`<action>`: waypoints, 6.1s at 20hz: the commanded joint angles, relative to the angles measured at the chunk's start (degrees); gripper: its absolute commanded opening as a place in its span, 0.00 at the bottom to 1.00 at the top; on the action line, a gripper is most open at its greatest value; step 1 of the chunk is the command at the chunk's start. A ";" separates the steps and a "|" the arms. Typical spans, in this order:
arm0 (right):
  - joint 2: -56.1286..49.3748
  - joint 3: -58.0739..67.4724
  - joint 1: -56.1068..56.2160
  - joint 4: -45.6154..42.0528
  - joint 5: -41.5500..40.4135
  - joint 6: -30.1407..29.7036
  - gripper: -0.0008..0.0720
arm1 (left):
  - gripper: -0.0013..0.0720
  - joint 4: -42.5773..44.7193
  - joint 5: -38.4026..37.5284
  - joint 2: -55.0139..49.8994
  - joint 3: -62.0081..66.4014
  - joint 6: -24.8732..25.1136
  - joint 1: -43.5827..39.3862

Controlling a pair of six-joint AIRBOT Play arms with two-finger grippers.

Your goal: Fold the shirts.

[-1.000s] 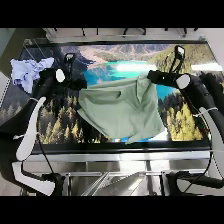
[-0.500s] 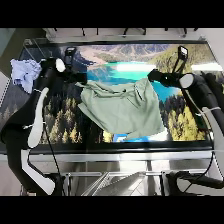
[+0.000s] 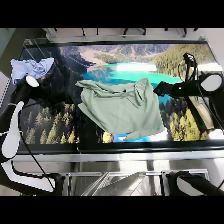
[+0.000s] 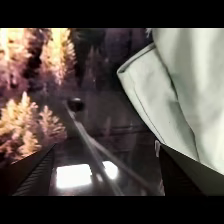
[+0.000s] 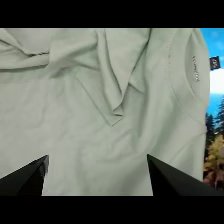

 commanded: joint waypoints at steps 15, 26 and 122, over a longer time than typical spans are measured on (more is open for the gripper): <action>3.72 -1.25 -0.22 3.41 0.98 -0.09 0.97 | 0.25 -14.93 9.38 -13.03 3.30 4.04 -5.03; 3.72 -2.71 -2.93 -3.69 11.76 -0.09 0.97 | 0.04 5.92 0.13 2.91 1.79 4.04 -2.93; -26.56 17.38 -9.18 -16.81 7.19 4.50 0.04 | 0.04 17.86 -1.40 -4.96 14.08 4.24 -9.01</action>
